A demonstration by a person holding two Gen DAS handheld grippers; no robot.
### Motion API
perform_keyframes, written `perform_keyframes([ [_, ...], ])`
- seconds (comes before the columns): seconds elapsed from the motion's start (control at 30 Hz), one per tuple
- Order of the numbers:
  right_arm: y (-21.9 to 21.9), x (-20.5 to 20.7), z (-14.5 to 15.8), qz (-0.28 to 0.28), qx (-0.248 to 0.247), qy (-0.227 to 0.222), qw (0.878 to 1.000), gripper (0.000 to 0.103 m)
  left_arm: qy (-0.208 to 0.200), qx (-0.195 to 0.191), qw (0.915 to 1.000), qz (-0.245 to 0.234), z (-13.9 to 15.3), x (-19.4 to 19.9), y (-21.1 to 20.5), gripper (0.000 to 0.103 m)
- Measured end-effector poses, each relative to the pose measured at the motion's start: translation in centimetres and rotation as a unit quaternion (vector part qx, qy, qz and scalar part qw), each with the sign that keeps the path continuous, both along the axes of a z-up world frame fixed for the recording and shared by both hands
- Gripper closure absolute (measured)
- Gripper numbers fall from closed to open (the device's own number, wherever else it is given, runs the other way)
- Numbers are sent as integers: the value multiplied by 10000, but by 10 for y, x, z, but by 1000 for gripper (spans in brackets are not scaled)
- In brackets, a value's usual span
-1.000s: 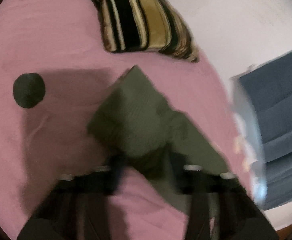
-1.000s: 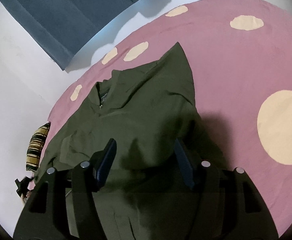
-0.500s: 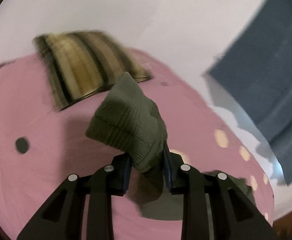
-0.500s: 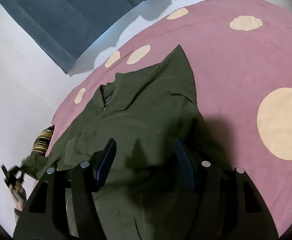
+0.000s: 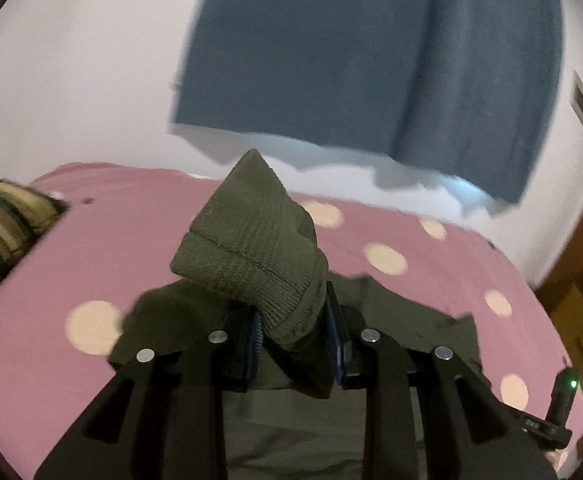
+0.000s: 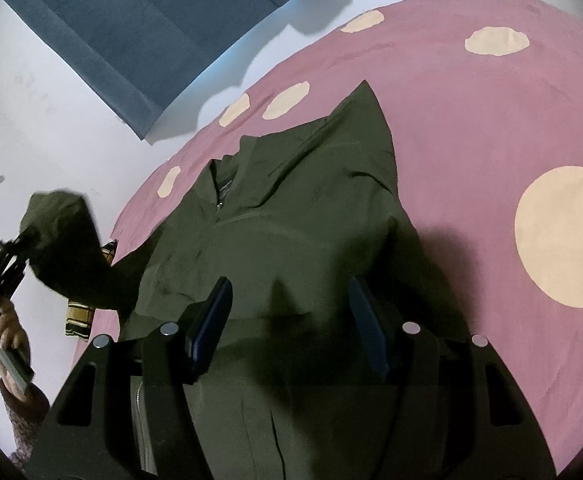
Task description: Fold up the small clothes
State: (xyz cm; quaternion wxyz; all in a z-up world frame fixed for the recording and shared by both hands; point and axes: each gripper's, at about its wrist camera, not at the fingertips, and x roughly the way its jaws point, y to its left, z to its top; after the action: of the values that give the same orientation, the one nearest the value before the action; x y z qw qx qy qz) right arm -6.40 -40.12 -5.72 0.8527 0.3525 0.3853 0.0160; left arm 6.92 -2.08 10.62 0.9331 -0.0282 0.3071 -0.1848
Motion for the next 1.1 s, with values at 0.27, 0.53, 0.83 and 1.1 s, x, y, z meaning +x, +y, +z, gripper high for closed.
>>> perform_keyframes([
  [0.27, -5, -1, -8, -28, 181, 76, 9998, 43, 818, 695, 9919, -682, -94, -8, -125, 75],
  [0.53, -7, 0, -18, -23, 337, 187, 9993, 43, 563, 1529, 9810, -1056, -134, -37, -179, 66],
  [0.83, -12, -6, -7, -137, 672, 1, 9976, 42, 545, 275, 9856, -1576, -93, -61, -141, 33],
  [1.1, 5, 21, -2, 249, 1093, -4, 9937, 31, 253, -88, 9990, -350, -84, -48, -11, 31],
])
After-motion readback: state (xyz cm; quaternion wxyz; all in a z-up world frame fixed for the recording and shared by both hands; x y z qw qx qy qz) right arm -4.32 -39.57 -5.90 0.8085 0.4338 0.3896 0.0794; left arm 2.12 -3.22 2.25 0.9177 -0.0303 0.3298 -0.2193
